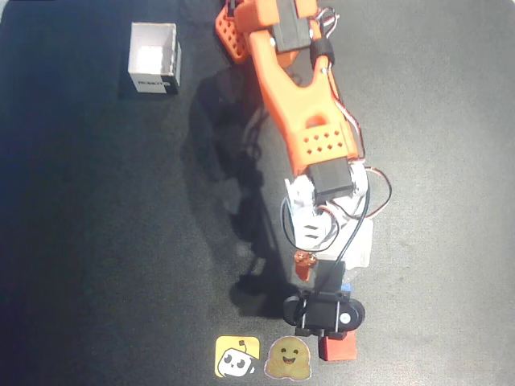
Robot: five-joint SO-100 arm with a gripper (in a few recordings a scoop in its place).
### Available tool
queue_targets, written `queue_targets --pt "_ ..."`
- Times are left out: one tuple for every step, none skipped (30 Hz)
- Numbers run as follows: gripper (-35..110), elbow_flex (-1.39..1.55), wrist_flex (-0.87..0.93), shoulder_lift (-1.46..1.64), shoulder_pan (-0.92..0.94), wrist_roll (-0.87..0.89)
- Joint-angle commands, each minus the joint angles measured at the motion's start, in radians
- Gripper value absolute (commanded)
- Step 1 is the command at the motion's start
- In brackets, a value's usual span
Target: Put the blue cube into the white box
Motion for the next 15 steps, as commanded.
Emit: queue_targets --pt "21 -0.081 0.006 -0.017 -0.020 0.014" --pt "21 -0.089 0.002 -0.028 -0.023 0.017" --pt "22 -0.110 0.005 -0.044 -0.029 0.017" --pt "22 -0.123 0.008 -0.054 -0.035 0.021" --pt "22 -0.130 0.008 -0.060 -0.040 0.029" --pt "22 -0.138 0.009 -0.067 -0.044 0.032" --pt "23 -0.146 0.008 -0.077 -0.048 0.025" --pt "25 -0.170 0.011 -0.094 -0.048 0.005" --pt "25 -0.195 0.023 -0.109 -0.046 -0.003" --pt "25 -0.215 0.035 -0.123 -0.046 -0.003" --pt "25 -0.225 0.038 -0.133 -0.049 -0.005" --pt "25 -0.233 0.038 -0.141 -0.054 -0.005" --pt "27 -0.247 0.038 -0.152 -0.055 -0.015" --pt "28 -0.265 0.041 -0.166 -0.055 -0.031" --pt "28 -0.287 0.054 -0.181 -0.055 -0.032"
